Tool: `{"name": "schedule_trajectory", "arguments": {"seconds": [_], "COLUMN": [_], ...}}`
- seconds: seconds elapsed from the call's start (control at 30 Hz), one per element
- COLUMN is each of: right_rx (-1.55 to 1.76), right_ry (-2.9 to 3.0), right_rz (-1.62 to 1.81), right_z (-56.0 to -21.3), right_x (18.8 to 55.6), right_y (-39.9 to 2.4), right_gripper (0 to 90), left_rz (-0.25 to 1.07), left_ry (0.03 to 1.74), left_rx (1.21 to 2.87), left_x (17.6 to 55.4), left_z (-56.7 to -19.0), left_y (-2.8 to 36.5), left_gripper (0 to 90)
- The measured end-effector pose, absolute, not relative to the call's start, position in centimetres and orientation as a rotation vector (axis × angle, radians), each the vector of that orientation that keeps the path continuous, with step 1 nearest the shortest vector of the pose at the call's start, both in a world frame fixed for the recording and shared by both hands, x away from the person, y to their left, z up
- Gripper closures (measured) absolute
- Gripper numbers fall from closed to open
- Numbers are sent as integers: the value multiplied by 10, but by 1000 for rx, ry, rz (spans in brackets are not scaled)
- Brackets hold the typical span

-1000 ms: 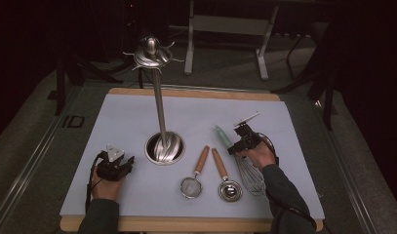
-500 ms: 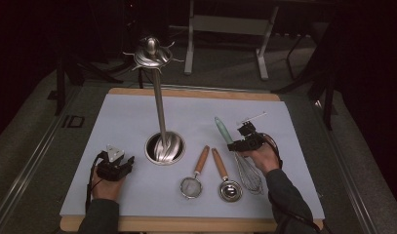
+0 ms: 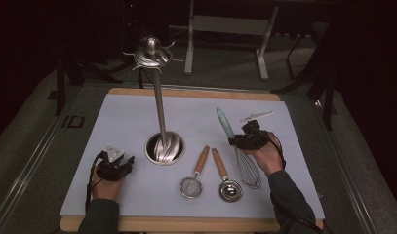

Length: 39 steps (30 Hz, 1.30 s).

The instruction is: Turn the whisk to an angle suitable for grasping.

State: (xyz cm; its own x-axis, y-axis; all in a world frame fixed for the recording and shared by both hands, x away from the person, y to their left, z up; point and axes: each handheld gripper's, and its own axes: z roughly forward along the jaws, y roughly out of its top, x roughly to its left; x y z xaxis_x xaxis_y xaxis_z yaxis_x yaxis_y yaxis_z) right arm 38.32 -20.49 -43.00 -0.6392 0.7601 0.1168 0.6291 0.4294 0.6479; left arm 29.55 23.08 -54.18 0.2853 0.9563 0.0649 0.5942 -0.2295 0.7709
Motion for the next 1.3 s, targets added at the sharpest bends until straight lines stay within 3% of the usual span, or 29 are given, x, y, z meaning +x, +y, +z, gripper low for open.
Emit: {"name": "schedule_trajectory", "arguments": {"seconds": [1.3], "right_rx": [887], "right_ry": [2346], "right_rz": [1358], "right_z": [-378], "right_x": [353], "right_y": [-166], "right_gripper": [693], "left_rz": [722], "left_ry": [1391], "left_rx": [1906], "left_x": [295], "left_z": [-541], "left_y": [232], "left_gripper": [570]}}
